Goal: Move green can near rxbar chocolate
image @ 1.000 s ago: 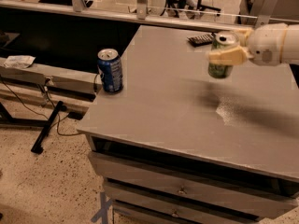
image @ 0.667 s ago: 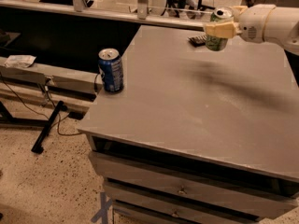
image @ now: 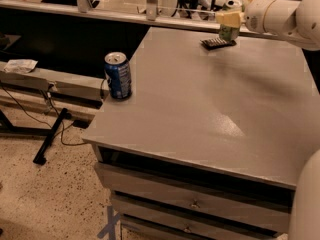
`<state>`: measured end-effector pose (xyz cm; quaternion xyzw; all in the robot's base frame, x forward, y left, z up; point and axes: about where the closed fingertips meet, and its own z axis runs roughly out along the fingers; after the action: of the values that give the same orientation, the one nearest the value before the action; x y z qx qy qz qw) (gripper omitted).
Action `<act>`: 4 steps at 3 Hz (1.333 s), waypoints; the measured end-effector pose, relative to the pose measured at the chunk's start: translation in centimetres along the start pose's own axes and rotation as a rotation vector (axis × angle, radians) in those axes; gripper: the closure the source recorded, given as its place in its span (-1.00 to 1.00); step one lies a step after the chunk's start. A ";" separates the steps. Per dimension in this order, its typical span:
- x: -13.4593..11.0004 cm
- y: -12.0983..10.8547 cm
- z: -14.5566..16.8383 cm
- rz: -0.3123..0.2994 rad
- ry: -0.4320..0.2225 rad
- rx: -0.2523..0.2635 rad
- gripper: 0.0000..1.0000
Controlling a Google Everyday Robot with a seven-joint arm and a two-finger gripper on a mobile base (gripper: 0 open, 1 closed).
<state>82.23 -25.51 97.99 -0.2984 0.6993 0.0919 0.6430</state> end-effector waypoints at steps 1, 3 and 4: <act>4.3 -2.6 1.0 0.079 0.092 0.083 1.00; 7.8 -3.5 2.2 0.233 0.089 0.090 0.48; 8.1 -3.8 2.2 0.276 0.083 0.092 0.03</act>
Offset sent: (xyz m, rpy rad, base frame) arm 0.0381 -0.0595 -0.0754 0.1040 0.1799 -0.2120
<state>86.13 -29.85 90.85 -0.1734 0.7631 0.1349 0.6078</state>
